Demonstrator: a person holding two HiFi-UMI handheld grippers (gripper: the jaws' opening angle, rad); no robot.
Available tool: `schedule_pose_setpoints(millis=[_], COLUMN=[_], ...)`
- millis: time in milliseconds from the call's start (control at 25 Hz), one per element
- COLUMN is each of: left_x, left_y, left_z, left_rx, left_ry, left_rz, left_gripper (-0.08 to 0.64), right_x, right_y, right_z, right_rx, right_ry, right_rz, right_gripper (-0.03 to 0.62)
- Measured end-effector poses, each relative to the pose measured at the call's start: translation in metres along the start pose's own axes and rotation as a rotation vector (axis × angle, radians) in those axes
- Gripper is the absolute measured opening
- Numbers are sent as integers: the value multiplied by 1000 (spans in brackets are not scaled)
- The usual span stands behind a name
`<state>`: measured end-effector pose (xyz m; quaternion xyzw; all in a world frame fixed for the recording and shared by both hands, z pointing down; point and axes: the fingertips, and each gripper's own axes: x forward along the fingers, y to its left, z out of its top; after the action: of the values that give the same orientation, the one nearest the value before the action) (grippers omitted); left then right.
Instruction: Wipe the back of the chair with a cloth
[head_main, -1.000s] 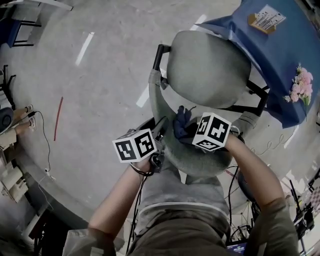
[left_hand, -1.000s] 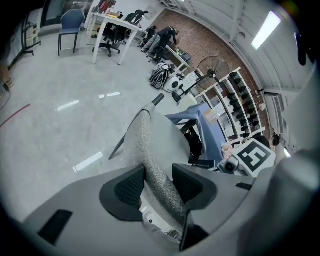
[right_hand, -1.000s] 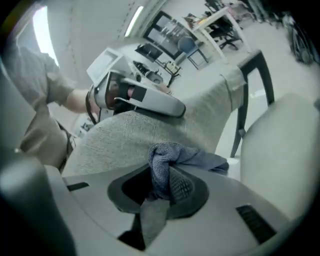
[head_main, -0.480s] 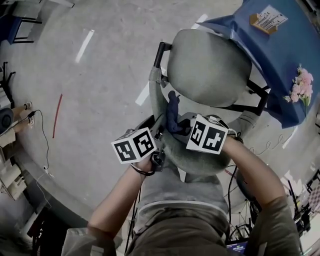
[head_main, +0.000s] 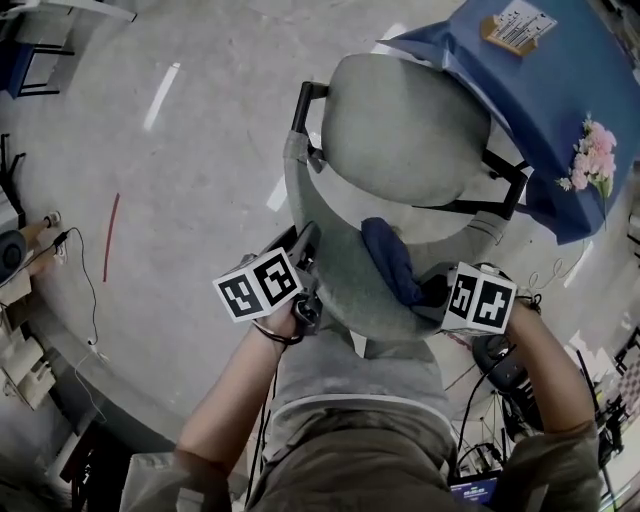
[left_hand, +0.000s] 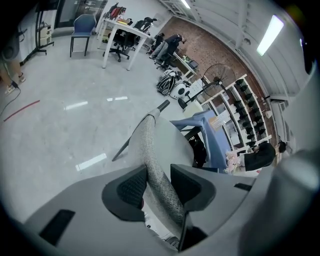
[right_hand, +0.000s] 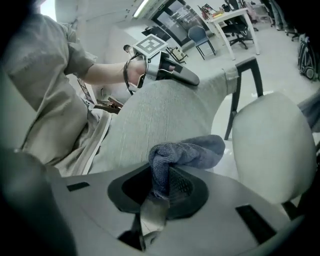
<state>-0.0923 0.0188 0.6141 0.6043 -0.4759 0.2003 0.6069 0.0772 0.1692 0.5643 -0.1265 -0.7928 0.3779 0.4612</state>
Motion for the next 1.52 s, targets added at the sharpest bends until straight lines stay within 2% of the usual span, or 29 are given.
schedule_pose_setpoints(millis=[80,240,360,480,560,640,720,800,920,1040,1200,1280,1520], left_x=[1,1,1,2,3,3,3,2,2,1,1,0,0], left_y=[0,1,0,-1,-1,0,-1,-2,-2,-2,-1,-2,-2], left_z=[0,0,0,-1,-1,-1,-2,-3,-3,-3,-3,-2,-2], left_rx=[20,44,55,65,71,78,87,99,112,110,107,111,121], left_ry=[2,6,10,21,27,33,43,53,66,72,77,82,84], left_rz=[12,21,15,9,10,13,16,16,18,14,4,-3,-5], left_gripper=[167,166,167,167,167,167,167,169,170,170,173,173,175], right_x=[-18,-46,-45,-38,-32,-20,-4,7,13,13,5,4,4], right_y=[-3,-23,-29,-29,-23,-8,5,10,13,8,9,11,20], right_z=[-30,-83,-88,-80,-62,-26,8,37,92,126,159,165,147], right_rx=[47,135,168,109,80,72,11,-69,-131,-216,-190,-181,-102], right_ry=[43,126,113,160,141,46,8,11,-93,-126,-238,-258,-279], right_rz=[-44,-184,-240,-291,-266,-177,-134,-148,-162,-212,-189,-190,-185], right_gripper=[80,81,81,81,81,81,81,81,81,83,84,84,83])
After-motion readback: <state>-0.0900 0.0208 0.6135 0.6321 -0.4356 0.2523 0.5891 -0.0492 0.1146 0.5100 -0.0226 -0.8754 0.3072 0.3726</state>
